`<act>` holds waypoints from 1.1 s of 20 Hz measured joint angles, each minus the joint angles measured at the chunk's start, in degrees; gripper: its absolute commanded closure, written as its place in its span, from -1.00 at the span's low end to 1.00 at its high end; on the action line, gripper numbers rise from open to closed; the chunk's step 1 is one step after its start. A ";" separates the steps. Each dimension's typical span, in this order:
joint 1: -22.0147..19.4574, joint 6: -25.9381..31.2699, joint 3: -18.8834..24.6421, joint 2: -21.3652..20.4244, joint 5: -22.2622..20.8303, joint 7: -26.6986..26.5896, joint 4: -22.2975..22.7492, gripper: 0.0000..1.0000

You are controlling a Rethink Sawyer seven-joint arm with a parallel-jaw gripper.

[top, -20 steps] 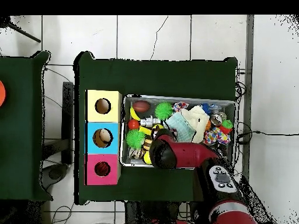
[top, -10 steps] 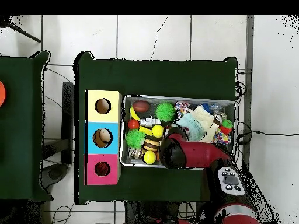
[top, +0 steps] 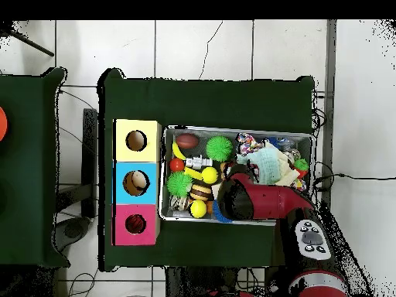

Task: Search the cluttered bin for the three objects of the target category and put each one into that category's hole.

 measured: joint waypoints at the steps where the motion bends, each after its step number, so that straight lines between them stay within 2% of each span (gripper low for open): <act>1: 0.01 0.00 -0.02 0.00 -0.03 0.00 -0.17 -1.00; 5: 0.04 0.00 -0.55 -0.06 -0.05 0.00 -0.95 -1.00; 9: 1.21 -0.01 -3.02 -0.14 -0.05 0.00 -1.82 -1.00; 13: 4.95 0.82 -7.95 -0.67 -0.03 0.00 -2.29 -1.00; 18: 8.08 6.74 -11.43 -2.87 0.11 0.01 -2.28 -1.00; 20: 7.73 9.58 -11.34 -3.61 0.31 0.01 -2.30 -1.00; 22: 5.56 12.08 -9.87 -3.88 0.48 0.01 -2.30 -1.00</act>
